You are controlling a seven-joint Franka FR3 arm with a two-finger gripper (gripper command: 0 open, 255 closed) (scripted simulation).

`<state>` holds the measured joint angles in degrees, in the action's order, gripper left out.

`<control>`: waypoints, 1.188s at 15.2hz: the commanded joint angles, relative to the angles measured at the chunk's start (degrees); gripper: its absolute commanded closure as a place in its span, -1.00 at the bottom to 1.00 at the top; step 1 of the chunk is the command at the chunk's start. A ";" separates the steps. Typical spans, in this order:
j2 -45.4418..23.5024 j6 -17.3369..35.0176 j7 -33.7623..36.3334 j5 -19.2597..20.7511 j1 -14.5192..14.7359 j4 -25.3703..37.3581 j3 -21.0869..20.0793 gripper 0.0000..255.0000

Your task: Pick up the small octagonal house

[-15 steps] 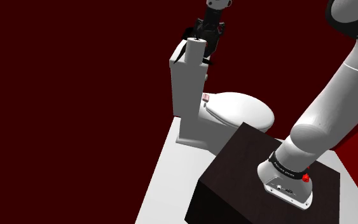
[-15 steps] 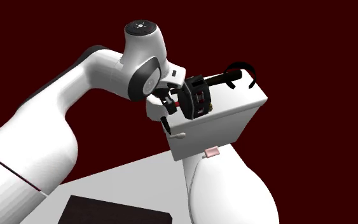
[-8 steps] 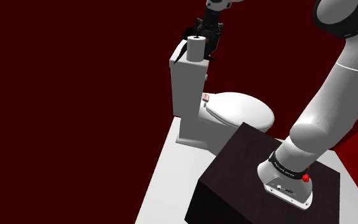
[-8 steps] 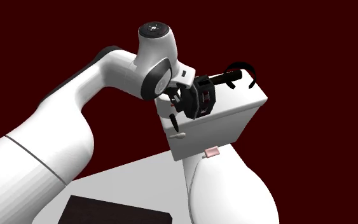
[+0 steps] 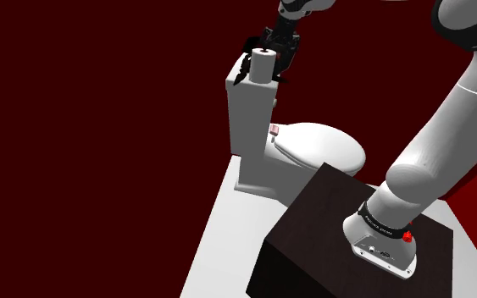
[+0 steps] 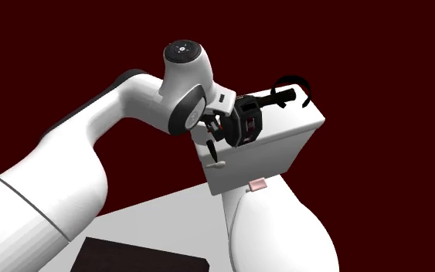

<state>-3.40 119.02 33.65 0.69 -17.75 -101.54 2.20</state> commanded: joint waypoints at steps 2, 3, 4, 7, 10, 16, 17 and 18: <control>-1.26 -2.20 -0.04 0.26 -0.33 -0.92 0.40 1.00; -1.64 -1.62 -0.45 0.13 -0.52 -1.14 0.56 1.00; -2.59 -0.82 0.02 0.22 -0.30 -1.00 0.37 1.00; -4.12 -4.80 0.71 0.34 0.04 4.50 0.01 1.00; -4.05 -7.09 0.67 0.33 0.03 6.72 0.00 1.00; -4.28 -11.78 0.57 0.29 0.02 11.66 0.00 1.00; -4.38 -12.59 0.56 0.28 0.02 12.55 0.00 1.00; -4.48 -13.39 0.54 0.27 0.02 13.46 0.00 1.00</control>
<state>-7.71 106.54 34.27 0.97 -17.69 -89.38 2.18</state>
